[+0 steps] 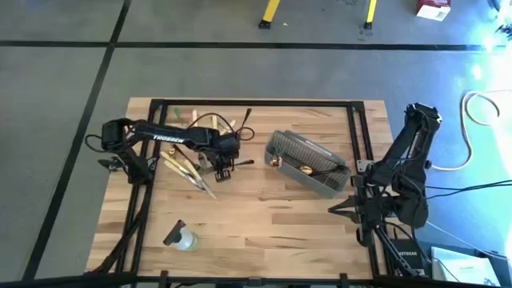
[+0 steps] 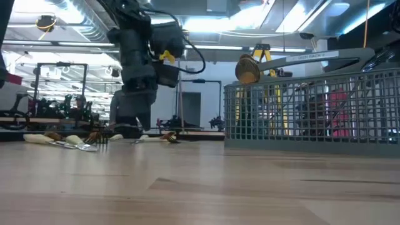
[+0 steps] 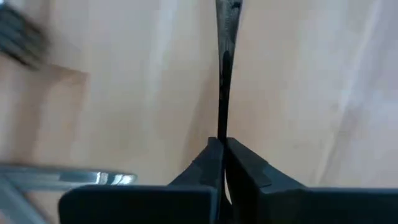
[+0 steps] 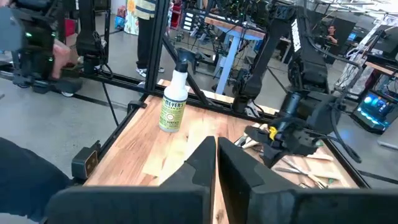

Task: Sort silverware
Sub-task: Put the black fork into the cutlery rack

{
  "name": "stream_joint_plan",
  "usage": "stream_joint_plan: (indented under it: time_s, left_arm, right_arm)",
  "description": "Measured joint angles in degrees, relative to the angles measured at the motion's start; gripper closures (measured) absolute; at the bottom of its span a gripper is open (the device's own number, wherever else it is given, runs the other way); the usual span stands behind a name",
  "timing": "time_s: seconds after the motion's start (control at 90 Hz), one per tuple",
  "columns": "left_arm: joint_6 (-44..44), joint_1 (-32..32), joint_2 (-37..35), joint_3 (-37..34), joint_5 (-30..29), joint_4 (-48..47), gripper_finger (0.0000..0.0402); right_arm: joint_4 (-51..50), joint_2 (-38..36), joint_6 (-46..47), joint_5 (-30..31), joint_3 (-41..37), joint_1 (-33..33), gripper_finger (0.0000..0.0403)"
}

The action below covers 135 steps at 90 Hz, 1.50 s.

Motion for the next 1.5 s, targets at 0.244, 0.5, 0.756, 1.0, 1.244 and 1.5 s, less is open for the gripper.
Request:
stream_joint_plan:
  time_s: [0.244,0.5,0.756,1.0,1.244,1.5]
  left_arm:
    - [-6.13,-5.7,-0.02,0.04,0.27,5.82,0.0401]
    - [-15.97,-8.67,-0.04,0.07,10.0,10.24,0.0401]
    - [-26.4,-9.98,-0.04,0.07,20.46,13.63,0.0401]
    - [-38.52,-10.23,-0.07,0.08,28.02,26.74,0.0401]
    - [-44.11,-10.19,-0.07,0.09,33.12,28.29,0.0401]
    - [-45.63,-10.21,-0.04,0.09,33.21,28.25,0.0401]
  right_arm:
    - [0.2,0.0,0.0,0.0,0.0,-0.02,0.0403]
    - [3.53,0.0,-5.15,3.19,0.0,0.0,0.0401]
    - [16.04,1.14,-32.85,1.09,0.09,-2.67,0.0371]
    - [18.36,8.38,-37.68,-14.26,0.09,-12.8,0.0322]
    - [9.83,19.08,-32.52,-26.8,6.86,-22.29,0.0314]
    - [3.33,32.56,-28.24,-41.31,16.8,-33.0,0.0314]
